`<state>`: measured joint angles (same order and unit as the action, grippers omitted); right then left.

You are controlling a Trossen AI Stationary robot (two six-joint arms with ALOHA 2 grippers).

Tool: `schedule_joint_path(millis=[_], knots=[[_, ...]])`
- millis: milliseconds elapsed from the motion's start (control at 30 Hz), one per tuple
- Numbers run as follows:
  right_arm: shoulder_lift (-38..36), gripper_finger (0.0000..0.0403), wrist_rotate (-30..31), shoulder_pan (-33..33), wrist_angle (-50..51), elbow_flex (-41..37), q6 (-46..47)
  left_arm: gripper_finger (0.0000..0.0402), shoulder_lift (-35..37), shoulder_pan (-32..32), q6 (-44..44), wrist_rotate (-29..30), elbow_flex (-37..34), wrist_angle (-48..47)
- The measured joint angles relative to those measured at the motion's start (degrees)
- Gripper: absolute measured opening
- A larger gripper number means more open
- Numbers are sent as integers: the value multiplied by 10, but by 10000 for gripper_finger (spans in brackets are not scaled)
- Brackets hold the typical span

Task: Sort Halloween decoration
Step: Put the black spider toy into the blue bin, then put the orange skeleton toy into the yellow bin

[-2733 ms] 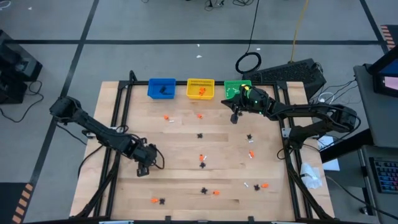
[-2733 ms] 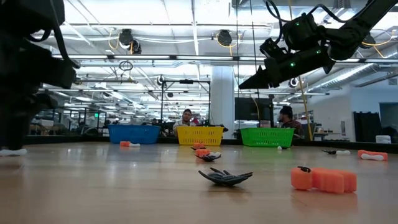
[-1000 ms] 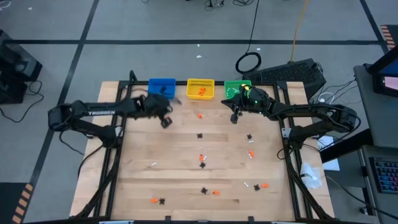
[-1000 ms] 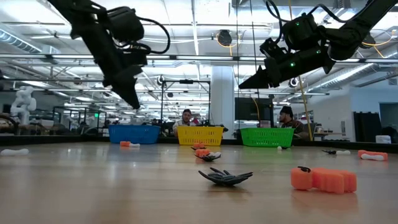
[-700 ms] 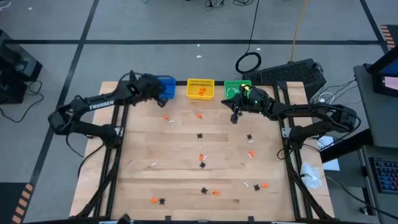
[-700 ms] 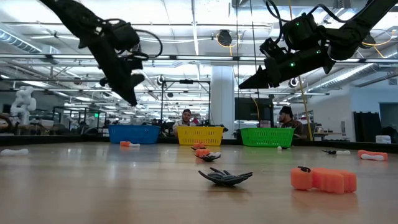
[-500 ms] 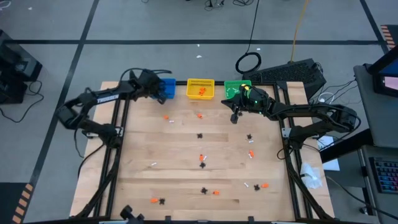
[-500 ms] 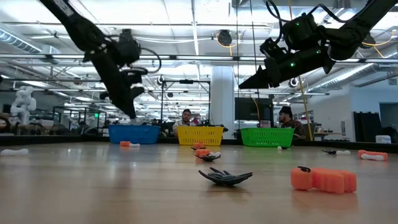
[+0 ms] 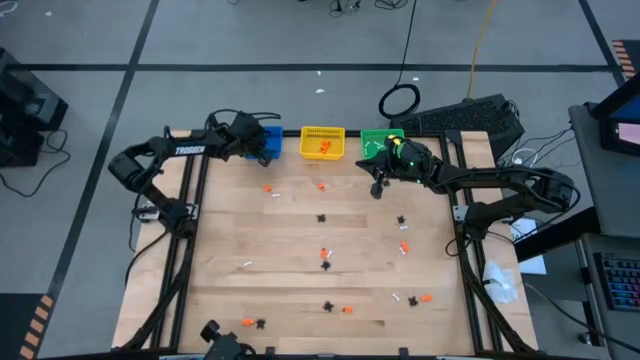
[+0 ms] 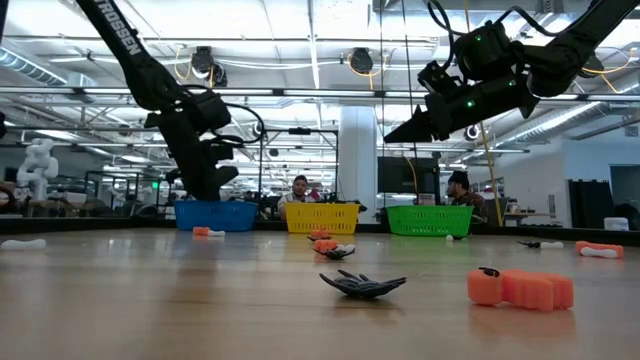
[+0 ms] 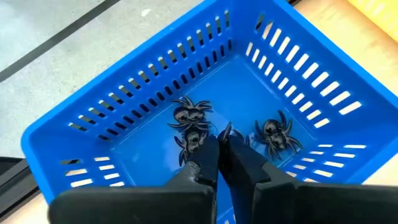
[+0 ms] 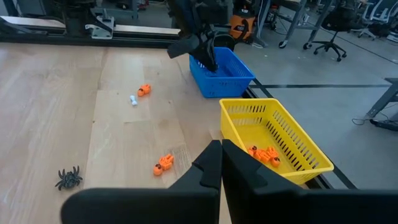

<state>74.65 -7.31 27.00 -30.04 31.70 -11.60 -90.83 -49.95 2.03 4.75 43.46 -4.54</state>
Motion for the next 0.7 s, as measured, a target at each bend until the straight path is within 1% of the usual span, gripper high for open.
schedule_joint_path(millis=[267, 367, 533, 700], knots=[[0, 0, 0, 0, 0, 0, 0, 74, 1, 0, 18, 1, 1, -1], [0, 0, 0, 0, 0, 0, 0, 85, 9, 0, 18, 1, 11, -7], [0, 0, 0, 0, 0, 0, 0, 81, 50, 8, 17, 2, 22, -9], [0, 0, 0, 0, 0, 0, 0, 44, 127, 41, 13, 3, 14, -22]])
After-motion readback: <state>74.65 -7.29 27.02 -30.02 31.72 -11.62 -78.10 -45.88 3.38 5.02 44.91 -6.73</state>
